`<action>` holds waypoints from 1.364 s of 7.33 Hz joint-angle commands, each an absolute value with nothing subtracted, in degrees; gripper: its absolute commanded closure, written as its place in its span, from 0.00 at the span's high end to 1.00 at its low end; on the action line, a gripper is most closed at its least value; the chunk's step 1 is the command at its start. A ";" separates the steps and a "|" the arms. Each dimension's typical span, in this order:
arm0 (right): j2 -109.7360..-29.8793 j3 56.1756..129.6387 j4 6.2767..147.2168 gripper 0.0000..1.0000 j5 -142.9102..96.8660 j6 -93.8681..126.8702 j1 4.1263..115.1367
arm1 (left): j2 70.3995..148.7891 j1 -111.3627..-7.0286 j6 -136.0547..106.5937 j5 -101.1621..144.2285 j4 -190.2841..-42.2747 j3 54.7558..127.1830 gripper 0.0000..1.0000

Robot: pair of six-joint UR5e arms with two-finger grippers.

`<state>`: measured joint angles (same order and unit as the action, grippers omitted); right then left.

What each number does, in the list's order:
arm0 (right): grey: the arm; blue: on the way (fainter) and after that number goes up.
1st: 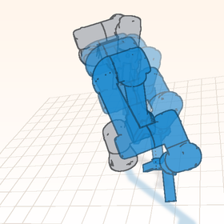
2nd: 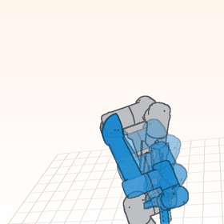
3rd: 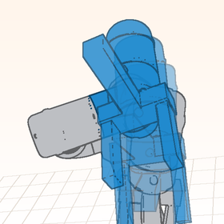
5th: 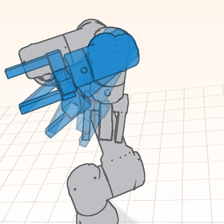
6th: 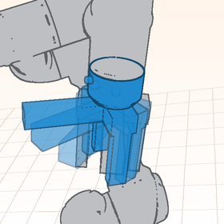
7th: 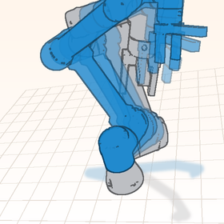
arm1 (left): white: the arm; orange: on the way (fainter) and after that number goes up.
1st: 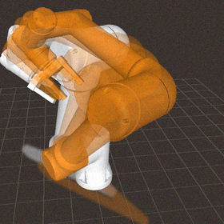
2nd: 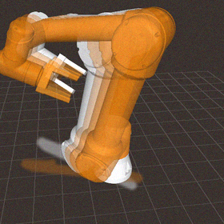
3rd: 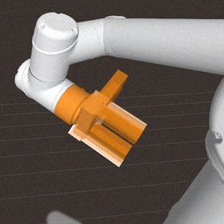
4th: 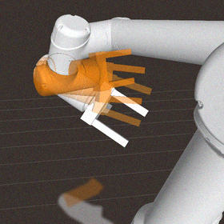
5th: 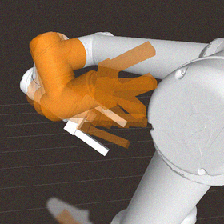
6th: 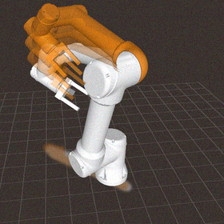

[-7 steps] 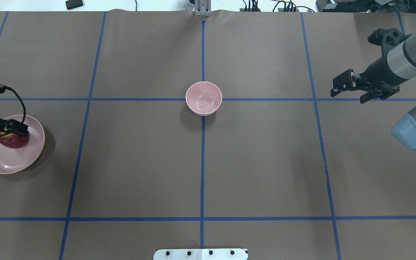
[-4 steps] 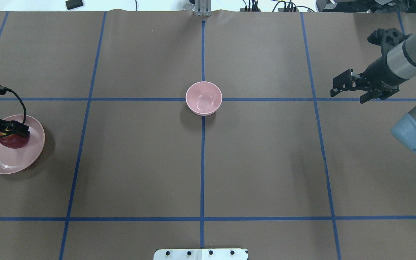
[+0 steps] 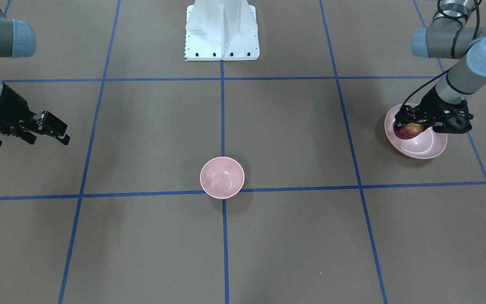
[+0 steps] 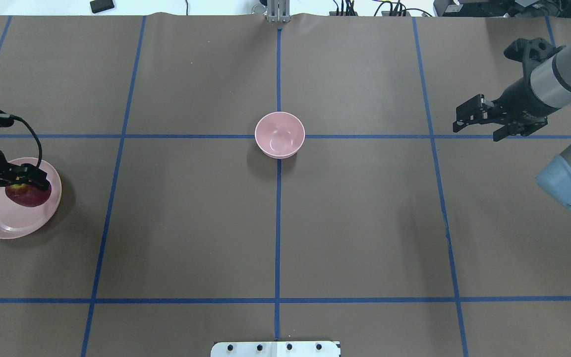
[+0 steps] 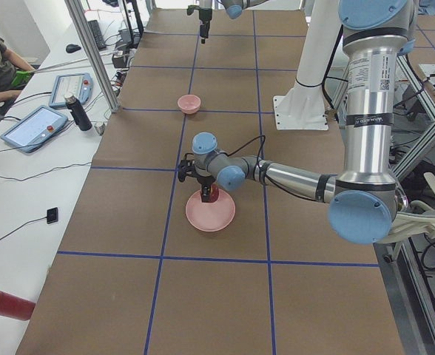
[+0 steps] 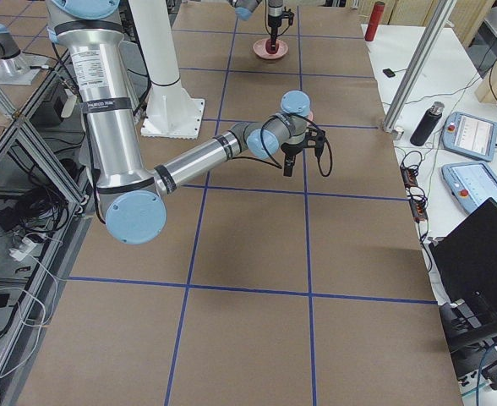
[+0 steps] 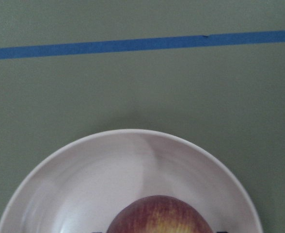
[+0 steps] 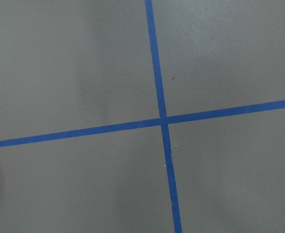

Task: Move apple from plate to bowl
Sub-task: 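Lift the red apple with the left gripper and carry it over the bowl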

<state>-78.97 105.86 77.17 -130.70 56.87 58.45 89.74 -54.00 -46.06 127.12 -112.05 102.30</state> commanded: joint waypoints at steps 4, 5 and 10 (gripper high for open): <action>-80.24 105.56 76.99 1.00 -130.61 56.52 58.54 | 131.30 -40.90 -75.89 120.19 -85.43 96.76 0.00; -80.94 105.64 76.82 1.00 -129.74 56.34 58.62 | 140.10 -40.61 -78.55 119.45 -90.39 85.02 0.00; -81.74 105.47 76.46 1.00 -128.67 55.02 58.27 | 151.26 -38.68 -81.30 116.28 -105.12 61.61 0.00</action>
